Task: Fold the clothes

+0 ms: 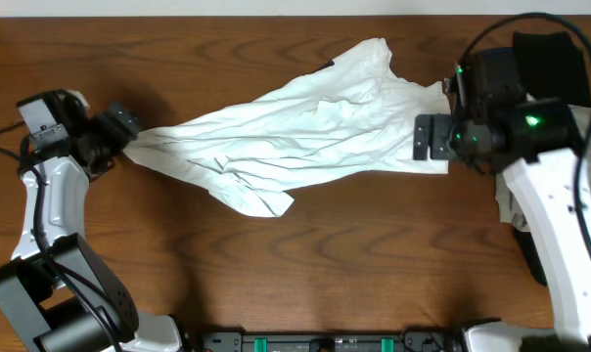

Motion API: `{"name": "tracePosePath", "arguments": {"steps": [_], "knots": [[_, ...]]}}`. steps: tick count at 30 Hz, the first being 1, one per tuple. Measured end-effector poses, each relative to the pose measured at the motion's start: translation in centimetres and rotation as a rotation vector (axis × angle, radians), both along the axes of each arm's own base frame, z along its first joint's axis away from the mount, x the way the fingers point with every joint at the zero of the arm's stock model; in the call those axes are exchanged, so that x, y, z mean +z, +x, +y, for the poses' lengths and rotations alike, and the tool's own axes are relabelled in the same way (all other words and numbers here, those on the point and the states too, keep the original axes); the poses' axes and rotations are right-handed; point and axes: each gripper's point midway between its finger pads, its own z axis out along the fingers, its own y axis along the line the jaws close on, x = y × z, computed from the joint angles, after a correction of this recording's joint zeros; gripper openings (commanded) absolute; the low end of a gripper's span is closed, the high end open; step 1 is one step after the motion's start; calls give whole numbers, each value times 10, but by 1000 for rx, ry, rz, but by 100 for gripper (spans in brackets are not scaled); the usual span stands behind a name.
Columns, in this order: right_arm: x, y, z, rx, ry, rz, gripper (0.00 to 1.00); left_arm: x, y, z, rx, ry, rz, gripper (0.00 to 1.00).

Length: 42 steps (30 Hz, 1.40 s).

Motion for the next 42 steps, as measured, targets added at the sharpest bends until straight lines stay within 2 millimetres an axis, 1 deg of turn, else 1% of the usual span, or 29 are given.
{"name": "tracePosePath", "arguments": {"steps": [2,4,6,8,11,15,17,22,25,28,29,32,36,37,38,39,40,41,42], "knots": [[-11,9,2,-1,-6,17,99,-3,-8,-20,-48,-70,36,98],[-25,20,4,-2,-11,39,99,-8,-23,-51,-126,-134,102,98],[-38,28,5,-3,-15,59,99,-14,-36,-81,-211,-156,169,98],[-50,36,6,-5,-19,77,99,-19,-46,-107,-294,-146,223,98],[-67,48,2,-22,-22,97,99,-26,-58,-141,-408,-85,286,98],[-89,55,-12,-61,-29,144,99,-34,-75,-170,-510,-2,357,97],[-102,57,-20,-84,-32,177,99,-36,-80,-181,-549,26,377,98],[-143,61,-38,-136,-10,270,99,-38,-90,-208,-625,69,394,98],[-166,62,-42,-150,-3,321,99,-40,-94,-218,-639,76,406,98],[-185,59,-41,-151,6,369,99,-44,-101,-228,-657,87,422,98],[-193,58,-40,-150,12,391,99,-46,-104,-229,-661,98,429,98],[-205,54,-37,-148,24,427,99,-50,-107,-230,-646,130,449,98],[-215,51,-35,-146,34,455,99,-52,-106,-228,-608,149,458,98],[-216,51,-35,-146,35,459,95,-52,-106,-228,-603,153,459,98],[-217,51,-34,-143,37,462,80,-53,-105,-229,-603,158,458,98],[-218,50,-34,-136,37,467,62,-53,-105,-231,-607,162,455,98],[-218,49,-34,-134,37,471,35,-55,-105,-233,-610,165,455,98],[-218,48,-34,-134,39,474,18,-56,-105,-236,-614,165,459,98],[-218,47,-34,-132,39,477,14,-59,-106,-238,-617,165,467,98]]}}
